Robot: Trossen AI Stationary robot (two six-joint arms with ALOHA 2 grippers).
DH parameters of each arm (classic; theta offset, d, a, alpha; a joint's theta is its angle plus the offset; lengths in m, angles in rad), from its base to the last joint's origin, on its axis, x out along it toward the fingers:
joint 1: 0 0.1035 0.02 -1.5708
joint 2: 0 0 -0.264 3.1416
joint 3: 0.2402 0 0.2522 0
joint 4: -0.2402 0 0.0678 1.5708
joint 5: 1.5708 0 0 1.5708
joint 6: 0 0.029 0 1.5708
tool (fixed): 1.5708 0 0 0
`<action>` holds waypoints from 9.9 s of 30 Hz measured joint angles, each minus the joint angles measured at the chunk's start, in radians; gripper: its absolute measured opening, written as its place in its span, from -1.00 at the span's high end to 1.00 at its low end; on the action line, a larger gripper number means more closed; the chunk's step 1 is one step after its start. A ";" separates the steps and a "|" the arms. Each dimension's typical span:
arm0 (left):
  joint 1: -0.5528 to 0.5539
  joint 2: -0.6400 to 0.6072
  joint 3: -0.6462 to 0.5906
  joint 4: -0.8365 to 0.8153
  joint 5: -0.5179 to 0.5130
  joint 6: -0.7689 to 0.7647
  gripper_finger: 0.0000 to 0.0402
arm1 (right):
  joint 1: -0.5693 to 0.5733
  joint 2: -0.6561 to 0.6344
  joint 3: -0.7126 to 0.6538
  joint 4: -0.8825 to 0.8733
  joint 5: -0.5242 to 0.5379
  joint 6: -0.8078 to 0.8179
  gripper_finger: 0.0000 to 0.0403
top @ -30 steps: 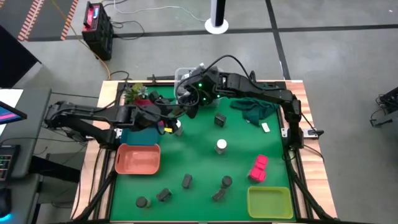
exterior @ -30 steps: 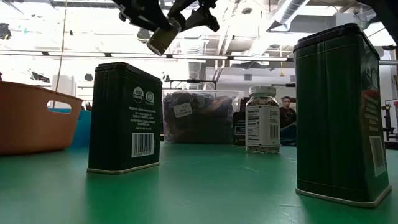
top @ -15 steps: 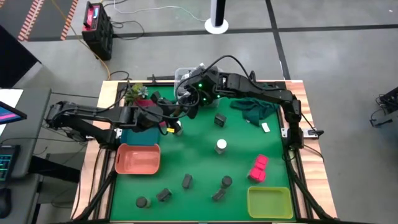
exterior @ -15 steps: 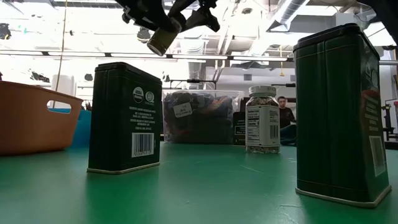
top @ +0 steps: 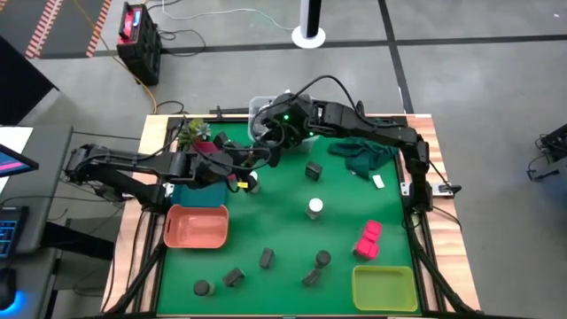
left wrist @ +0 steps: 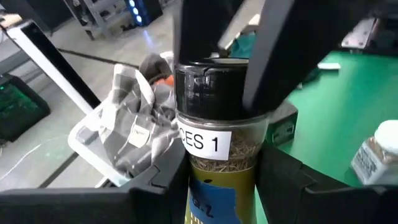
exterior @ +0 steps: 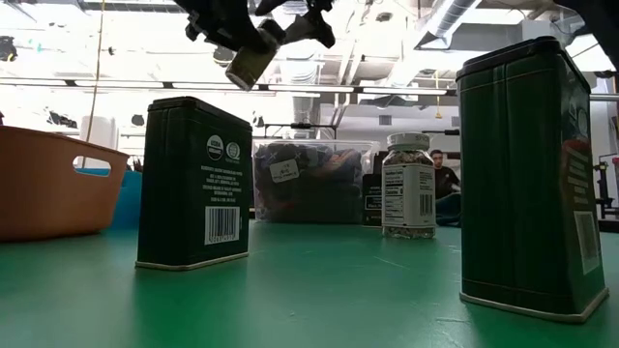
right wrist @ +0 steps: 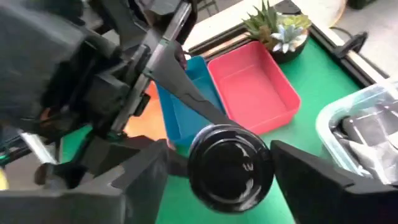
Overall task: Sort spices by type
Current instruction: Put the top black spice bottle into the red bin, then put the left black spice bottle into the red bin
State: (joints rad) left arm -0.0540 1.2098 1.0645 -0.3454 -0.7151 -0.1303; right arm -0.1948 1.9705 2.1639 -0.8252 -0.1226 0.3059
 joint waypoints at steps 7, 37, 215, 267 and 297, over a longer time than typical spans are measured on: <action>0.005 -0.089 -0.057 -0.086 -0.055 -0.080 0.29 | -0.055 -0.051 0.000 -0.099 0.002 -0.023 -0.82; 0.176 -0.372 -0.805 0.514 -0.237 -0.333 0.29 | 0.037 -0.173 0.000 -0.231 0.225 -0.081 -0.79; -0.878 0.359 0.174 -0.531 0.669 -0.694 -0.59 | 0.002 -0.576 -0.573 -0.227 0.330 -0.157 -0.79; -0.846 0.045 0.173 -0.853 0.519 -0.933 -0.01 | 0.001 -0.576 -0.574 -0.168 0.334 -0.149 -0.79; 0.255 -0.158 0.106 -0.916 0.281 -0.254 -0.01 | 0.060 -0.575 -0.574 -0.047 0.330 -0.053 -0.79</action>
State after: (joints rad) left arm 0.2010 1.0519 1.1701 -1.2617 -0.4338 -0.3846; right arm -0.1349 1.3956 1.5902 -0.8727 0.2073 0.2524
